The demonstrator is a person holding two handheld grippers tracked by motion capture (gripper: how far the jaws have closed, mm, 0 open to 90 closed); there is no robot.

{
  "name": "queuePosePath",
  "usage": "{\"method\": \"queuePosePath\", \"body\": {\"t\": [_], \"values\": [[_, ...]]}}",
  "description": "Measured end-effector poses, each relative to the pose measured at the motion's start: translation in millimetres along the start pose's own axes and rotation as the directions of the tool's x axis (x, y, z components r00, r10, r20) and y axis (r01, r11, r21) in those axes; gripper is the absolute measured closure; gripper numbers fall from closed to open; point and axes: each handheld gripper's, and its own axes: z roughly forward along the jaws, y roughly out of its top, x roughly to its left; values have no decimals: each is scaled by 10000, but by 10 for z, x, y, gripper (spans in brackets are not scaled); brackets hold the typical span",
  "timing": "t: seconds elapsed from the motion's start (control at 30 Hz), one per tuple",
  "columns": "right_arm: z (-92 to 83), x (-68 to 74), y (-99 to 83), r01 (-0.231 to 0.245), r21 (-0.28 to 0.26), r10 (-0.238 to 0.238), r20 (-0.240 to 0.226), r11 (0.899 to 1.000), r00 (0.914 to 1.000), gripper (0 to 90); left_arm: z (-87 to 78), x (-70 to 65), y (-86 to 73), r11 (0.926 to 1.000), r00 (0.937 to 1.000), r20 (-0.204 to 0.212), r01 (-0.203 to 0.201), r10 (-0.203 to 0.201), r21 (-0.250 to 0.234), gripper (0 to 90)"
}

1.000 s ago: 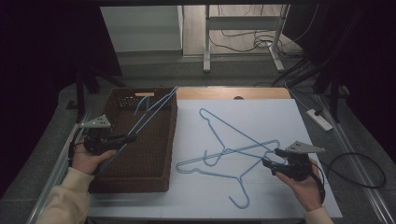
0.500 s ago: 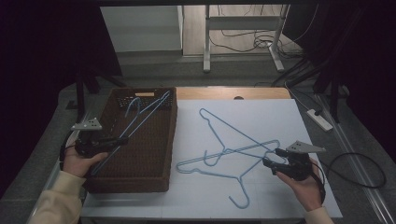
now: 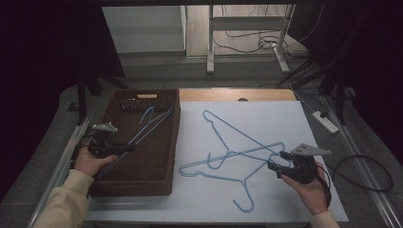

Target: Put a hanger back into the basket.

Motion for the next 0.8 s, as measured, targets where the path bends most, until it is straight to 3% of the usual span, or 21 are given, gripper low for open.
{"method": "queuePosePath", "body": {"t": [0.03,0.1,0.17,0.2,0.23,0.37,0.47,0.67,0.7,0.8], "values": [[-3,-2,-2,-11,-10,11,-2,10000,10000,315,12,19,2,9996,9994,-233,259,-257,114,858],[-5,-5,-3,-14,-6,14,4,10000,10000,315,14,29,0,9990,9984,-411,403,-395,182,856],[-5,-7,-4,-35,-10,35,2,10000,10000,315,16,66,-13,9962,9924,-981,779,-737,397,841],[-5,-6,-3,-29,-7,29,-1,10000,10000,315,28,92,-22,9917,9836,-1524,1076,-959,708,837],[-5,-6,-3,-29,-7,29,-1,10000,10000,315,28,92,-22,9917,9836,-1524,1076,-959,708,834],[5,2,-3,11,40,-11,-26,10000,10000,315,89,142,-27,9743,9550,-2631,1778,-1370,1382,850],[5,3,-3,5,48,-5,-27,10000,10000,315,135,156,-10,9636,9360,-3251,2006,-1352,1767,843],[3,1,-8,-7,78,7,-28,10000,10000,314,172,180,8,9531,9004,-4176,2240,-1224,2037,847],[4,1,-9,7,85,-7,-34,10000,10000,314,175,185,14,9520,8929,-4341,2270,-1192,2054,844],[6,8,-12,8,97,-7,-85,10000,10000,314,192,224,25,9444,8627,-4936,2453,-1097,2189,828]]}}
